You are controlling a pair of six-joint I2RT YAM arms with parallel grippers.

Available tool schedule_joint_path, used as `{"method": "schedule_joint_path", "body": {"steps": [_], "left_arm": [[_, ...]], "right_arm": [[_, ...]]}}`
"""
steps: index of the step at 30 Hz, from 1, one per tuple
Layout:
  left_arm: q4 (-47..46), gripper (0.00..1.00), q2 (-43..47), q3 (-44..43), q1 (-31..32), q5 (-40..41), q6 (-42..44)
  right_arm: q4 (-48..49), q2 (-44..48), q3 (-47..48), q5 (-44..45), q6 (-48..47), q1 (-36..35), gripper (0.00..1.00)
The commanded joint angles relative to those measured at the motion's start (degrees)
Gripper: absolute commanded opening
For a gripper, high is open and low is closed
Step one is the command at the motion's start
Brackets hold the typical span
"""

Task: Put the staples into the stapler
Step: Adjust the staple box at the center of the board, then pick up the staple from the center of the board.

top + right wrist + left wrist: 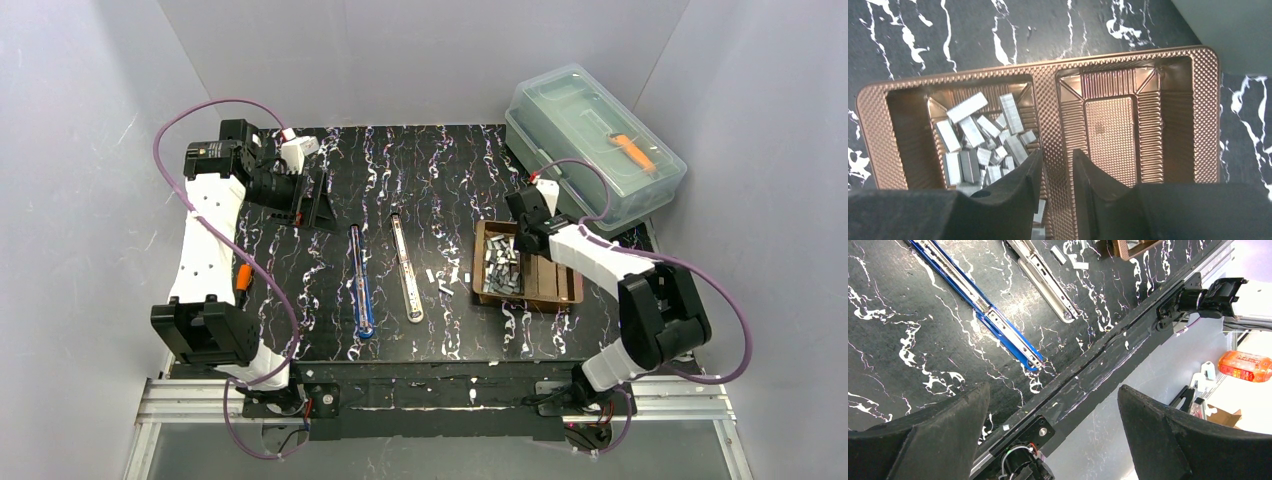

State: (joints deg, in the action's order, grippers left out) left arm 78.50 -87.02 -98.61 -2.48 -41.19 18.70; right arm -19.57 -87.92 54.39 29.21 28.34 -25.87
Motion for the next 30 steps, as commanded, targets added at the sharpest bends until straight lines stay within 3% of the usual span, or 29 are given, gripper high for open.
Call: {"method": "schedule_joint_path", "body": {"steps": [1, 10, 20, 30], "left_arm": [[2.1, 0.99, 3.2, -1.3, 0.3, -2.0, 0.8], [2.7, 0.99, 4.6, 0.5, 0.3, -1.8, 2.3], [2.1, 0.99, 5.2, 2.5, 0.3, -2.9, 2.1], [1.7, 0.99, 6.2, 3.5, 0.3, -2.2, 2.1]], "right_arm": [[-1.0, 4.5, -3.0, 3.3, 1.6, 0.1, 0.36], [-2.2, 8.4, -8.2, 5.2, 1.2, 0.3, 0.37], [-8.9, 13.4, -0.3, 4.7, 1.1, -0.2, 0.60], [-6.7, 4.0, 10.1, 2.2, 9.1, -17.9, 0.57]]}}
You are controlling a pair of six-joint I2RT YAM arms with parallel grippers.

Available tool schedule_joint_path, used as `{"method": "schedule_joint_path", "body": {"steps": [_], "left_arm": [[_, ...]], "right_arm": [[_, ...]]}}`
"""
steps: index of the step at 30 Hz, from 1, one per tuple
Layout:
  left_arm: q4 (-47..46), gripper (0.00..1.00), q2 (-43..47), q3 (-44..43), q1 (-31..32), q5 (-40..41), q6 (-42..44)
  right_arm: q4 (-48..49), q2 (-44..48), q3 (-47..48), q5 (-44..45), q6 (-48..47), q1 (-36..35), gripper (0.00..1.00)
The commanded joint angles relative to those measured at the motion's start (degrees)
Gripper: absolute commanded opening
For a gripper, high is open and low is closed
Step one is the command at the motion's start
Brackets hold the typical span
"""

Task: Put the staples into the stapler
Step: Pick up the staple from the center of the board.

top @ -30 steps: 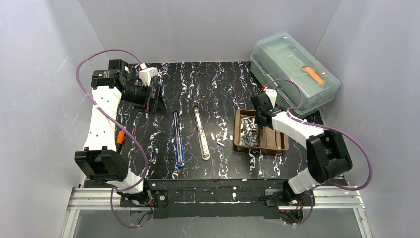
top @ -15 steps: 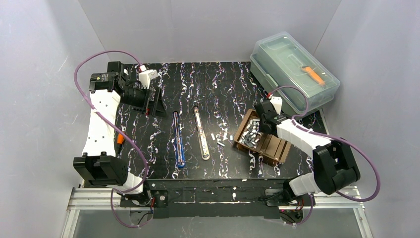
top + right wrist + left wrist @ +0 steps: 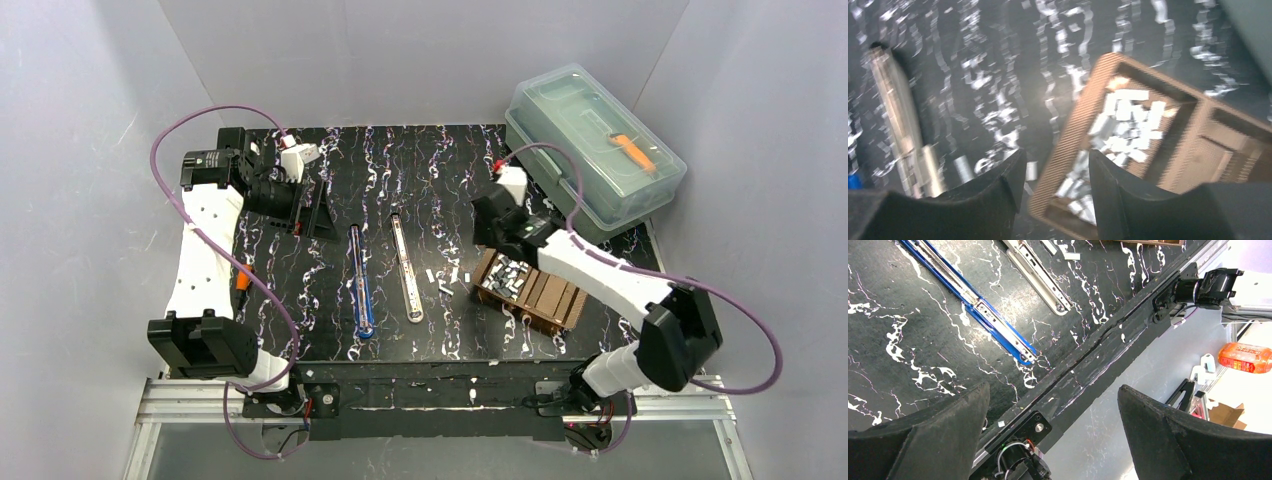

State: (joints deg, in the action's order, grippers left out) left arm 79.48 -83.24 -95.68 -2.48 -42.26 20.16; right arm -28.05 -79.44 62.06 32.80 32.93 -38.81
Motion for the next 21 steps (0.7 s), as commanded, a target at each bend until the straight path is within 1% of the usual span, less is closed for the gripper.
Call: {"method": "schedule_joint_path", "body": {"steps": [1, 4, 8, 12, 14, 18, 21], "left_arm": [[0.7, 0.99, 2.4, 0.7, 0.3, -0.9, 0.7], [0.7, 0.99, 2.3, 0.6, 0.3, -0.6, 0.7], [0.7, 0.99, 2.1, 0.8, 0.3, -0.7, 0.5], [0.6, 0.99, 2.2, 0.8, 0.3, -0.5, 0.6], [0.8, 0.99, 2.3, 0.2, 0.3, 0.4, 0.9], [0.9, 0.99, 2.0, 0.0, 0.3, 0.4, 0.9], [1.2, 0.99, 1.6, -0.8, 0.3, 0.6, 1.0]], "right_arm": [[2.5, -5.7, 3.0, -1.8, 5.3, -6.2, 0.56], [4.5, -9.7, 4.6, -3.7, 6.4, -9.8, 0.56], [7.8, -13.8, 5.2, -5.4, 5.6, -14.3, 0.57], [10.9, -17.2, 5.0, -6.6, 3.4, -16.4, 0.60], [14.7, -20.2, 3.7, -9.7, 1.1, -16.7, 0.62], [15.1, -23.2, 5.3, -10.7, -1.3, -16.7, 0.59], [14.4, -26.2, 6.8, -10.8, -2.2, -16.7, 0.52]]}}
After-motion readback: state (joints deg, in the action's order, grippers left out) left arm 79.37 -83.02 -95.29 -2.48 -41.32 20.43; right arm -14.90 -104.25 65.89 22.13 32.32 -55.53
